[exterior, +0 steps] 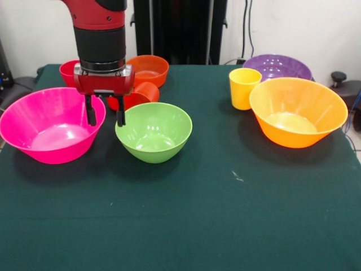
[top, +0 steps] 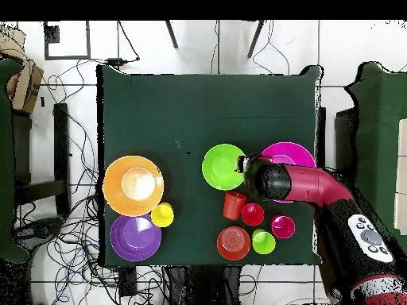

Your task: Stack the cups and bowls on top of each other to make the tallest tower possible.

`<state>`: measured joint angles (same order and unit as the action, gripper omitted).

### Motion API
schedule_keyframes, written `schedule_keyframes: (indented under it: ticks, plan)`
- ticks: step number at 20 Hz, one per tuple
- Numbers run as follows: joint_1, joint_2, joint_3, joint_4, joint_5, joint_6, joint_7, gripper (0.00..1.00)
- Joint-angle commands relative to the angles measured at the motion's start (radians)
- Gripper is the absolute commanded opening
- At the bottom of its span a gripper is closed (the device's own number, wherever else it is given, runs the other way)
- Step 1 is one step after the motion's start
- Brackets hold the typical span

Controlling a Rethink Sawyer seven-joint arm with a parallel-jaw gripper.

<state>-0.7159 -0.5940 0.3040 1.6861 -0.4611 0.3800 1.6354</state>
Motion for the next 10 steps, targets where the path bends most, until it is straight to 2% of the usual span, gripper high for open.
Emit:
schedule_keyframes:
  ticks: [1, 5, 10]
  plan:
    - [0.0, 0.031, 0.013, -0.074, -0.024, 0.08, -0.018, 1.0]
    - [-0.005, 0.043, 0.016, -0.081, -0.027, 0.076, -0.022, 1.0]
    - [-0.014, 0.087, 0.023, -0.134, -0.033, 0.09, -0.047, 1.0]
